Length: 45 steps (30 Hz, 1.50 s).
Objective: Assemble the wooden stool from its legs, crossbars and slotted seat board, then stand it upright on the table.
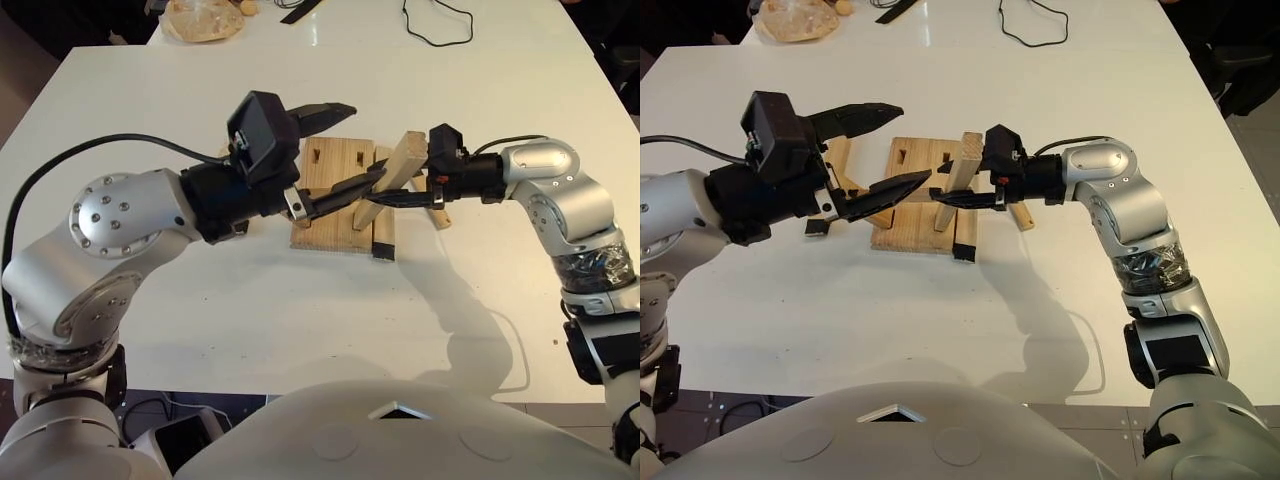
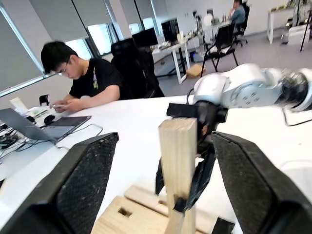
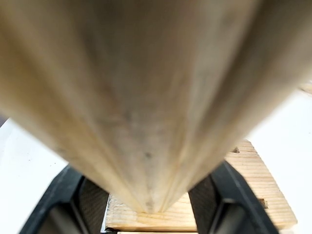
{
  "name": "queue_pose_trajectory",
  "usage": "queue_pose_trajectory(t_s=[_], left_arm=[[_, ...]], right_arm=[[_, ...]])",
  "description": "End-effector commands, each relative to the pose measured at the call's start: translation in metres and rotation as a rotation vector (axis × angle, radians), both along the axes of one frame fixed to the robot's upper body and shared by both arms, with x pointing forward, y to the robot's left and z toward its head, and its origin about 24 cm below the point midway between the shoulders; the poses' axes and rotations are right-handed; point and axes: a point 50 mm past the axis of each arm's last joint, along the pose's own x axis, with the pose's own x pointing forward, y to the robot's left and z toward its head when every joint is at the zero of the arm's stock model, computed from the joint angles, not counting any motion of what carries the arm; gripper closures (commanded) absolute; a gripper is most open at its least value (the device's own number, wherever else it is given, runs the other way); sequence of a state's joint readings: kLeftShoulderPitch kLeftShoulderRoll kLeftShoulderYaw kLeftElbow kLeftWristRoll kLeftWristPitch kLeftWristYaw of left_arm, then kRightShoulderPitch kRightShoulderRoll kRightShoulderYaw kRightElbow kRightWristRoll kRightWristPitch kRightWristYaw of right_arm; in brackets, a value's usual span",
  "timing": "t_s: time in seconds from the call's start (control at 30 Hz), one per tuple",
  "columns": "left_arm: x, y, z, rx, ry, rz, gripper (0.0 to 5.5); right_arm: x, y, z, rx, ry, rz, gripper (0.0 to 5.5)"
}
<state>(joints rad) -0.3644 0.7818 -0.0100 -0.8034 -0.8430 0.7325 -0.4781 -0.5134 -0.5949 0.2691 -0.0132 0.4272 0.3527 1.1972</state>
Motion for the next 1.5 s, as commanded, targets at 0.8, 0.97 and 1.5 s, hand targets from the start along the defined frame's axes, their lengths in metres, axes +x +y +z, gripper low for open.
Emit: queue_pose_trajectory(t_s=[0.8,0.97,1.5], left_arm=[[0.026,0.003,-0.068,0.332,0.115,0.119,4.38],[0.025,0.001,-0.074,0.328,0.130,0.133,4.45],[0.012,-0.008,-0.109,0.448,0.218,0.015,4.48]], right_arm=[[0.005,0.014,-0.011,-0.083,0.017,0.102,3.48],[0.004,0.015,-0.011,-0.080,0.019,0.105,3.48],[0.017,0.020,-0.005,-0.049,0.038,0.007,3.48]])
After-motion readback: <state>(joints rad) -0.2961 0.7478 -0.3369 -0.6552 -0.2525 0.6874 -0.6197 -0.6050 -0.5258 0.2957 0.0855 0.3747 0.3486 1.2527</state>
